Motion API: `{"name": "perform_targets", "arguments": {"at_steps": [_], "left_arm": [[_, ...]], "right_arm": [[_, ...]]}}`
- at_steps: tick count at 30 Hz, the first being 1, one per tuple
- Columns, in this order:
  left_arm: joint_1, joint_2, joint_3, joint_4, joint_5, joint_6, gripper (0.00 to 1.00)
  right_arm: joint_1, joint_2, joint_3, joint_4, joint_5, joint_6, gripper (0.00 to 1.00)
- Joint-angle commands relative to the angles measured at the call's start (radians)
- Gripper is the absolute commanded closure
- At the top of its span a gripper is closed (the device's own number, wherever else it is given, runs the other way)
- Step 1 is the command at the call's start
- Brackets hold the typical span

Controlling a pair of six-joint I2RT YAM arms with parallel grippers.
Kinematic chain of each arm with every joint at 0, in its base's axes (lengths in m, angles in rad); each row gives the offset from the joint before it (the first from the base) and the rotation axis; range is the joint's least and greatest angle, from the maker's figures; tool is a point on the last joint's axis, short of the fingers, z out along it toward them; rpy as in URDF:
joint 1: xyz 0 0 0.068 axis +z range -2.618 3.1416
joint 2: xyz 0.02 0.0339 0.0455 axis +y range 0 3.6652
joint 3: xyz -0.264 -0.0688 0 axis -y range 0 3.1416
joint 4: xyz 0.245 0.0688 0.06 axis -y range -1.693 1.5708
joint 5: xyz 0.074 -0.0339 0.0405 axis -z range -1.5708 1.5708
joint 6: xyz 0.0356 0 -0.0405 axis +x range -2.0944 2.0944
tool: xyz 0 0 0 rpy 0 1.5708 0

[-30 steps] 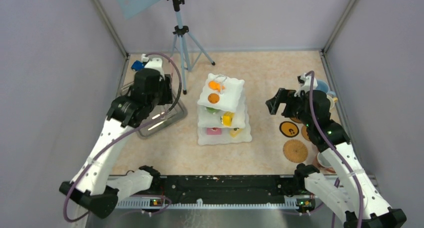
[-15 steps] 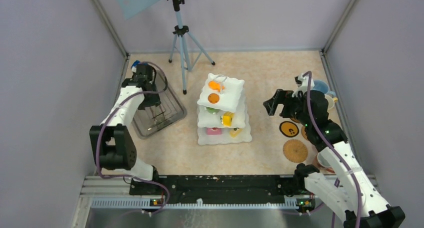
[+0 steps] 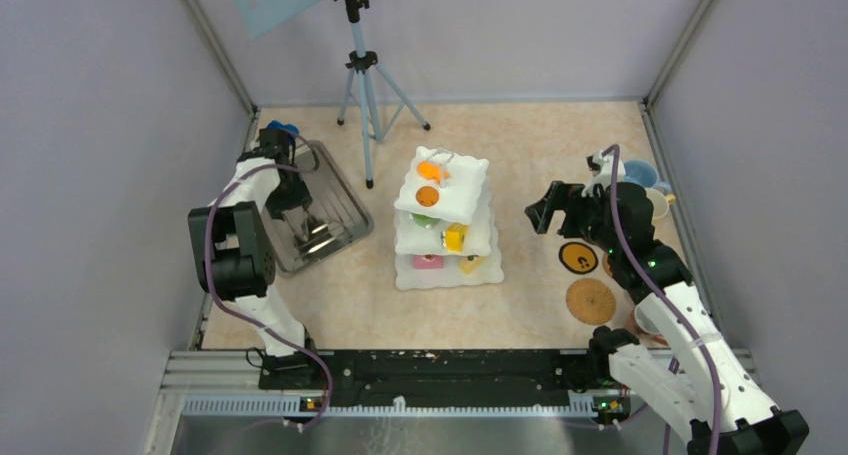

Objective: Serve the afternoon tea

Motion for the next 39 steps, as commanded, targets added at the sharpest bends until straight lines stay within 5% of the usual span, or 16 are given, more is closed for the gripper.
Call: {"name": "perform_targets", "arguments": {"at_steps": [1, 13, 21, 26, 33, 39], "left_arm": [[0.023, 0.071, 0.084, 0.023, 0.053, -0.015, 0.39], [0.063, 0.111, 0.118, 0.048, 0.052, -0.003, 0.47], [0.073, 0.088, 0.139, 0.025, 0.141, 0.004, 0.68], [0.046, -0.039, 0.111, -0.009, 0.184, 0.037, 0.78], [0.000, -0.377, 0.077, -0.009, 0.338, 0.124, 0.79], [-0.177, -0.592, 0.073, 0.167, 0.539, 0.210, 0.79]], "right_arm": [[0.008, 0.002, -0.003, 0.052, -0.010, 0.001, 0.01], [0.009, 0.012, -0.003, 0.058, -0.006, 0.002, 0.01], [0.007, 0.014, 0.008, 0.053, -0.016, 0.009, 0.02], [0.008, 0.006, 0.019, 0.036, 0.000, 0.010, 0.01], [0.008, 0.001, 0.059, -0.014, 0.043, -0.008, 0.02], [0.009, 0.005, 0.101, -0.050, 0.065, -0.009, 0.02]]}}
